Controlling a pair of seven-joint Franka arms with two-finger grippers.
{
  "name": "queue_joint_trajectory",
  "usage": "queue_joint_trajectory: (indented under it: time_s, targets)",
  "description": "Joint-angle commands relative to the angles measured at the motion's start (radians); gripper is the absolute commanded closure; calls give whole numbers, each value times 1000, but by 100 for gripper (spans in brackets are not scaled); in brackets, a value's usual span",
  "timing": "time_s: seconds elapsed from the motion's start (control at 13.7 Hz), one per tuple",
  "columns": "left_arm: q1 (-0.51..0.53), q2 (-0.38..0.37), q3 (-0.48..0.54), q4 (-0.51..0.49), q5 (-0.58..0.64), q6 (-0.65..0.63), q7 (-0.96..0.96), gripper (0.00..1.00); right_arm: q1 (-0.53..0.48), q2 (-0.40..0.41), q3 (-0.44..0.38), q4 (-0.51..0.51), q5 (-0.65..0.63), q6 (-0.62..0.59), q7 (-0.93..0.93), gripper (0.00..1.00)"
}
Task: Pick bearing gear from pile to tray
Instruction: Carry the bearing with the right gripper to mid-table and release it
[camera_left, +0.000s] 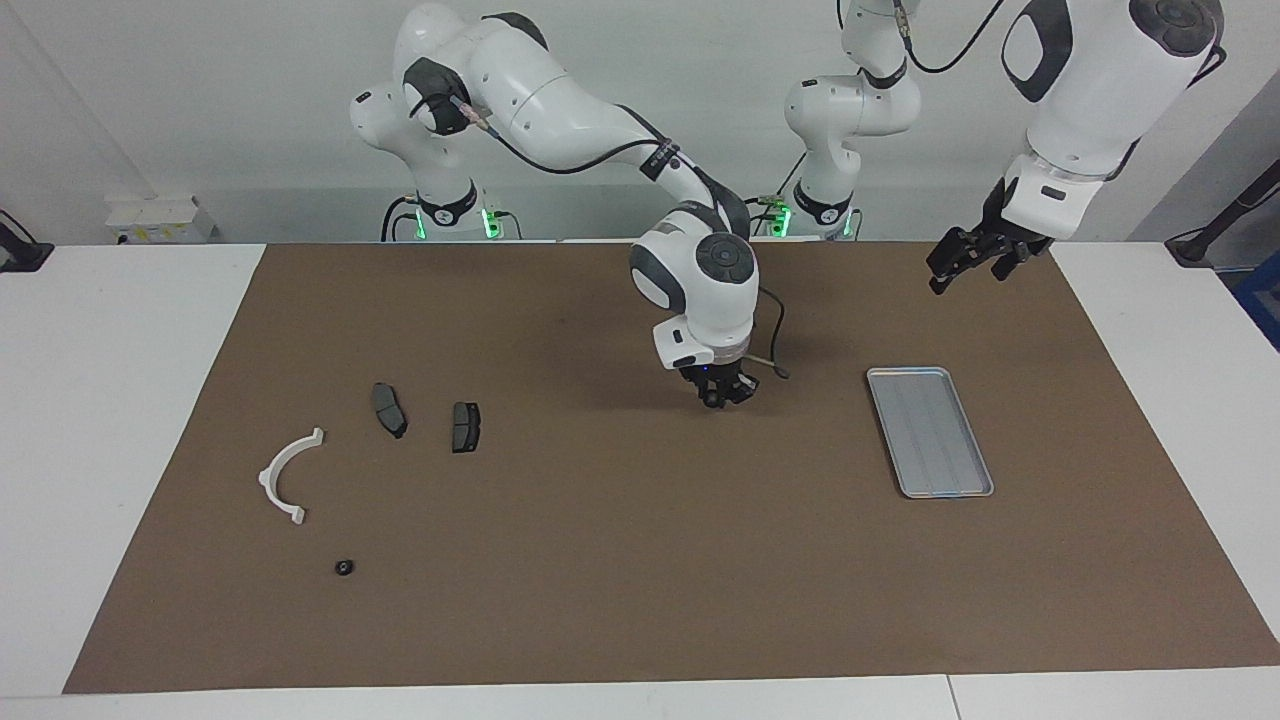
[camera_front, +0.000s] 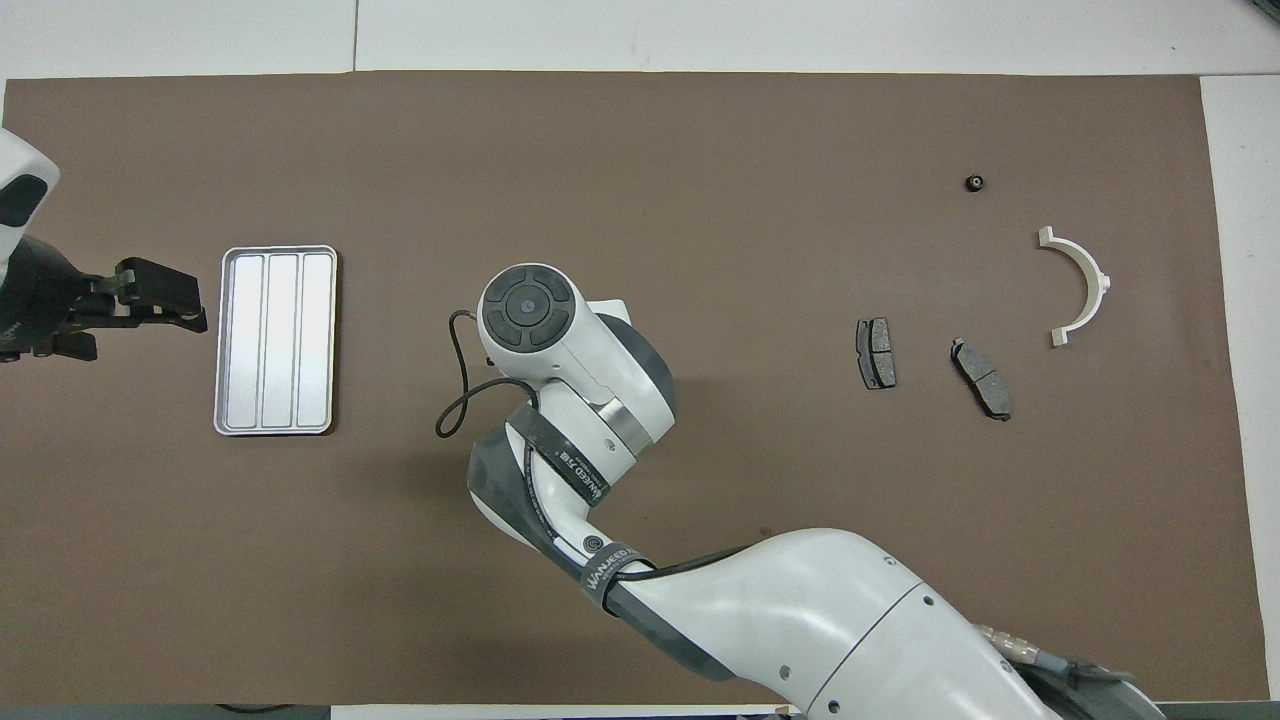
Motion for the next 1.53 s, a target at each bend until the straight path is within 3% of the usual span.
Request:
queue_joint_trajectory:
  time_s: [0.0, 0.22, 0.29, 0.37, 0.44, 0.51, 0.73, 1.1, 1.46]
  targets:
    - [-5, -24, 6, -23, -14, -1, 1, 0, -1, -16, 2, -79, -6, 84, 23, 100]
    - [-5, -24, 6, -23, -14, -1, 1, 0, 2, -13, 1, -80, -7, 84, 25, 100]
    - [-5, -24, 6, -23, -14, -1, 1, 0, 2, -13, 1, -76, -6, 68, 25, 95]
    - [-5, -24, 6, -23, -14, -1, 1, 0, 2, -13, 1, -64, -6, 40, 25, 71]
    - [-5, -24, 6, -23, -14, -1, 1, 0, 2, -10, -4, -56, -23, -24, 23, 26]
    - [-5, -24, 6, -23, -14, -1, 1, 0, -8, -12, -2, -16, -65, -84, 20, 2]
    - [-5, -24, 6, -23, -14, -1, 1, 0, -83, -34, 2, 125, -73, -248, -94, 0]
    - [-5, -25, 6, -24, -14, -8, 6, 0, -270, -172, 2, 133, -66, -369, -497, 0]
    - [-7, -25, 3, -35, -14, 42, 57, 0, -468, -214, 1, 121, -76, -388, -924, 0]
